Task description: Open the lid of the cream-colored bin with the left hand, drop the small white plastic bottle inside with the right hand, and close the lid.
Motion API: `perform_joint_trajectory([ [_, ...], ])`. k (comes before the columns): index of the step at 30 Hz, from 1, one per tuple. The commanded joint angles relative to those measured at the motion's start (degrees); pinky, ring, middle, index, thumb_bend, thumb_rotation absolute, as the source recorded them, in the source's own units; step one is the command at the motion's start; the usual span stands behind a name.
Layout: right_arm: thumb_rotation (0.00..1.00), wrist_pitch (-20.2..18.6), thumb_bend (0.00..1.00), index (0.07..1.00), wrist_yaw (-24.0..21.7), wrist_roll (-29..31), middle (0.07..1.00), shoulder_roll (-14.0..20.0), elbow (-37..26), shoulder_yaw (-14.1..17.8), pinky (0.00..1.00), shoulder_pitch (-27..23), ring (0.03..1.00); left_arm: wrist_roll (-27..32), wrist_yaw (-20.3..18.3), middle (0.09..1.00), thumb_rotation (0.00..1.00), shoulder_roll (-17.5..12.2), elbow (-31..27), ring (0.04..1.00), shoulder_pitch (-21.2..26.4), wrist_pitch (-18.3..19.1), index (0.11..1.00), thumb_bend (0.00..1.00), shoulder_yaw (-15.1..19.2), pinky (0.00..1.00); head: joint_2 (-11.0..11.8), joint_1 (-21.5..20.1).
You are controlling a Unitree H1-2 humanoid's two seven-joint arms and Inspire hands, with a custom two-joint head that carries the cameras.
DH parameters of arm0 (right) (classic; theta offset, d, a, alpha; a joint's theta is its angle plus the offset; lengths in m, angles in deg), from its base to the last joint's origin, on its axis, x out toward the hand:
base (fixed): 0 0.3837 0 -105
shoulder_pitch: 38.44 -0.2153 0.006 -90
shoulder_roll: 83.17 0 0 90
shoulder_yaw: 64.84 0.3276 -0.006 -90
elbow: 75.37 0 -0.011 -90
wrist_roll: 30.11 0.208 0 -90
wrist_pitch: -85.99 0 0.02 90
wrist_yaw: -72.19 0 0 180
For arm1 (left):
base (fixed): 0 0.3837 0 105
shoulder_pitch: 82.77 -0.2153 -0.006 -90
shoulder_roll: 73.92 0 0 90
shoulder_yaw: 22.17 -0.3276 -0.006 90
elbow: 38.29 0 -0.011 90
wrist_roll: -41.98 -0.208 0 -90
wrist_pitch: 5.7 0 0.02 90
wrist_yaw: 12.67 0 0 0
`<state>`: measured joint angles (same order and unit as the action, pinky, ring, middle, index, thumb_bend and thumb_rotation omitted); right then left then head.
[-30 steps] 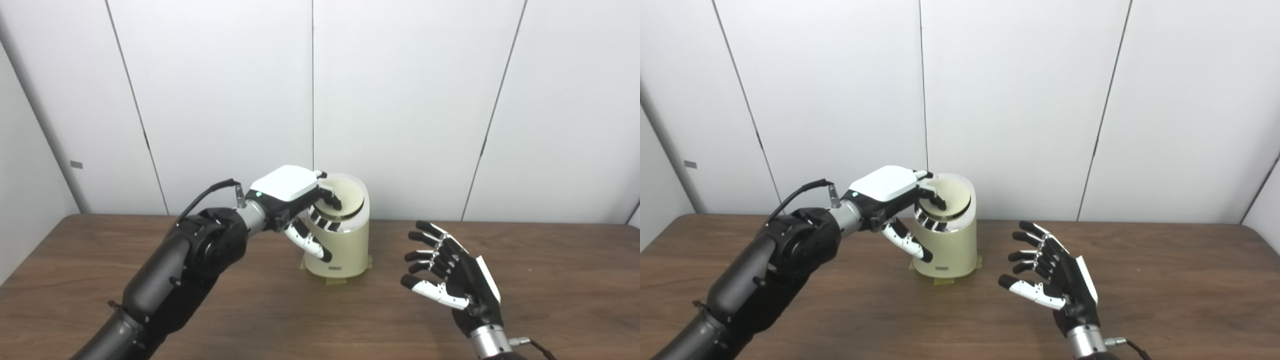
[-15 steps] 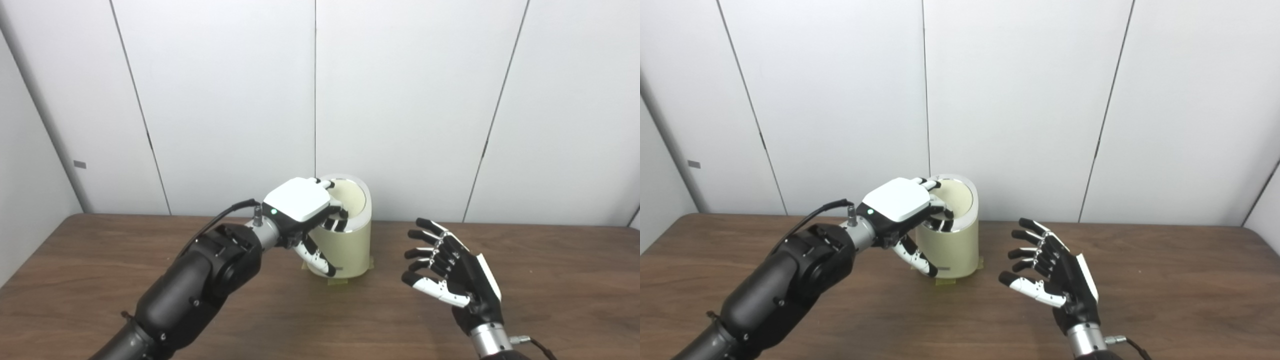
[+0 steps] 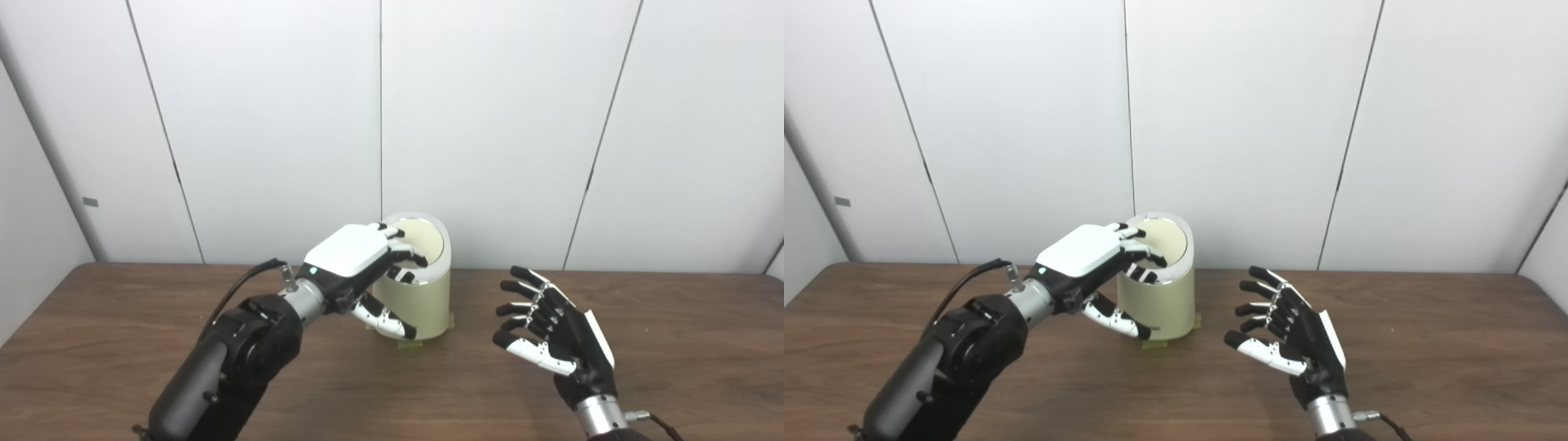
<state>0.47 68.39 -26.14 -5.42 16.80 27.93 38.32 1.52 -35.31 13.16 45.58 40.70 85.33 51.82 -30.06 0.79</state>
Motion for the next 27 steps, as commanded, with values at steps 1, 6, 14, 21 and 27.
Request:
perform_joint_trajectory([
  [1, 0.24, 0.52, 0.88, 0.779, 0.58, -0.22, 0.736, -0.02, -1.83, 0.01, 0.47, -1.78, 0.593, 3.08, 6.25, 0.850, 0.34, 1.05, -2.57, 0.910, 1.19, -1.57, 0.813, 0.77, 3.95, 0.80, -0.05, 0.12],
  [6, 0.25, 0.62, 0.88, 0.777, 0.51, -0.43, 0.738, 0.06, -2.07, -0.15, 0.46, -1.66, 0.592, 10.92, 15.25, 0.837, 0.28, 6.08, -3.64, 0.845, -5.11, -3.50, 0.814, 0.70, 11.41, 0.72, -0.16, 0.07],
  [14, 0.23, 1.49, 0.86, 0.779, 0.34, -0.18, 0.740, 0.39, -1.50, -0.01, 0.48, -1.64, 0.595, 30.13, 16.76, 0.785, 0.22, 12.65, -4.88, 0.745, -16.08, 1.40, 0.807, 0.69, 19.68, 0.63, -0.28, 0.17],
  [21, 0.20, 2.09, 0.84, 0.767, 0.96, -0.26, 0.729, 0.13, -1.85, 0.32, 0.46, -1.21, 0.587, 36.37, 17.28, 0.755, 0.26, 12.84, -0.99, 0.684, -21.61, -0.84, 0.802, 0.68, 21.67, 0.54, -0.31, 0.16],
  [27, 0.23, 2.24, 0.81, 0.753, 2.48, -1.89, 0.733, -0.28, -2.13, 0.42, 0.48, -0.52, 0.607, 38.83, 16.56, 0.735, 0.24, 11.78, 1.81, 0.661, -21.85, -2.02, 0.787, 0.69, 21.66, 0.53, -0.41, 0.38],
])
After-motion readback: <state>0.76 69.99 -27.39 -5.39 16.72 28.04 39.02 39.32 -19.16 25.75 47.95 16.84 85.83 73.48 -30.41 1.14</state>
